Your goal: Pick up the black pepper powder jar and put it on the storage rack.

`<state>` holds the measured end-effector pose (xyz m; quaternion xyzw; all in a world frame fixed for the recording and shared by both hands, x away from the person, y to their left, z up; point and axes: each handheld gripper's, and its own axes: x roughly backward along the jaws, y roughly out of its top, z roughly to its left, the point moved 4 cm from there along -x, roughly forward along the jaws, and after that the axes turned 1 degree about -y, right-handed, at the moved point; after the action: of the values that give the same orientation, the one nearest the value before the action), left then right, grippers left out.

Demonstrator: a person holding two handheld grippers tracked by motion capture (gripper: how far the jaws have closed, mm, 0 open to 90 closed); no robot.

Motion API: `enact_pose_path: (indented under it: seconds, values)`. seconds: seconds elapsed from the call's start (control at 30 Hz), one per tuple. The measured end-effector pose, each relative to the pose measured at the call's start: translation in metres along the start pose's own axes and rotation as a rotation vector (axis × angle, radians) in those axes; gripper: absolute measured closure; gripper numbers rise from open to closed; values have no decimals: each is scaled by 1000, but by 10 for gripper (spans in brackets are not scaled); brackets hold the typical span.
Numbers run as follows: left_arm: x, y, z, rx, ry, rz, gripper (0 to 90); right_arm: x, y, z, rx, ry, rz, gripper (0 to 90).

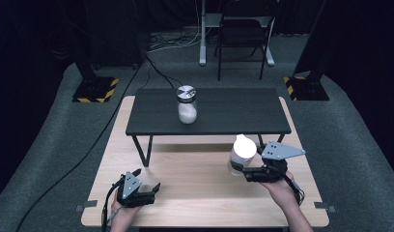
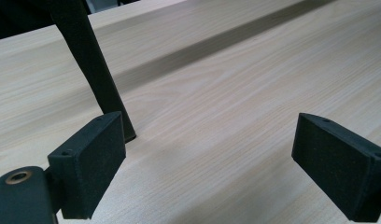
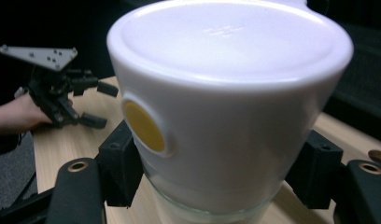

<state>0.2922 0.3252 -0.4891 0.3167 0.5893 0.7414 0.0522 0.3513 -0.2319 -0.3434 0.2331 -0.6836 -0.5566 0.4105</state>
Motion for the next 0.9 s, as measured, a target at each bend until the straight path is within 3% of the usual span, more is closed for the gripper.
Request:
enact_pose_path:
  seconds: [0.43,0.63,0.9]
  values:
    - [0,0,0,0,0,1,94,-2,60,-18,-32,-73,-75,297]
    - [0,0,0,0,0,2,94,-15,80,-28,-44,-145,-51,297]
    - [0,1,1,0,-2,4,94,-38,95,-45,-109,-228,-5,297]
